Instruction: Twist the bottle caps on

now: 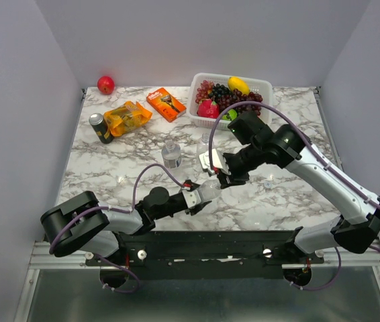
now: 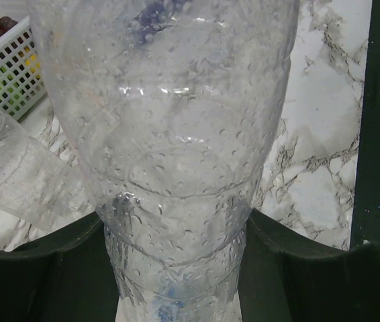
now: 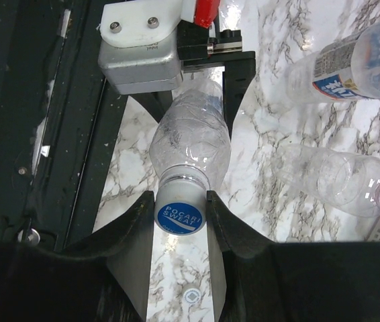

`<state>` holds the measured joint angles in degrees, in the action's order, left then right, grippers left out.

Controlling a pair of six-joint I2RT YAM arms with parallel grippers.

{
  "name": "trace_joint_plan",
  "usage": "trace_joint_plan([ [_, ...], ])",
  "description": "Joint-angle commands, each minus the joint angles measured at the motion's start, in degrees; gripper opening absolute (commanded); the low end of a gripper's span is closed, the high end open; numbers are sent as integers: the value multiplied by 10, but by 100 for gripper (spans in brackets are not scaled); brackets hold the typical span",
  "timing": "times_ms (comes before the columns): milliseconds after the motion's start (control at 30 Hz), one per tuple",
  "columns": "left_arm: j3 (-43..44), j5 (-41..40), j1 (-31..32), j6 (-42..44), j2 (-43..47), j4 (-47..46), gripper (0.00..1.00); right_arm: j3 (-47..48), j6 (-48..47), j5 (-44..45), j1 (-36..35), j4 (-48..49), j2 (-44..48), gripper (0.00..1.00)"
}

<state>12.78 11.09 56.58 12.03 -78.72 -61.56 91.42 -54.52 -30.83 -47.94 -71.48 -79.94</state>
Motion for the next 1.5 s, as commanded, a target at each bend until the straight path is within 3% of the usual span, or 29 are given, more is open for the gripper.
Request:
trace_joint_plan([
  [0, 3, -20, -6, -20, 22, -81, 0, -1, 62, 2, -4, -1, -26, 20],
  [233, 8, -33, -6, -10, 33, -35, 0, 64, 130, -13, -4, -48, -81, 22],
  [700, 2, -40, -13, -68, 38, -10, 0, 58, 231, 71, -6, 22, -61, 37],
  [1300, 13, -16, -13, -96, 22, 21, 0, 96, 239, 61, -5, 8, -70, 54],
  [1400, 11, -14, -13, -97, 21, 18, 0, 95, 244, 71, -5, 20, -72, 60],
  [1467, 9, -10, -13, -98, 19, 14, 0, 97, 246, 80, -5, 30, -72, 75],
])
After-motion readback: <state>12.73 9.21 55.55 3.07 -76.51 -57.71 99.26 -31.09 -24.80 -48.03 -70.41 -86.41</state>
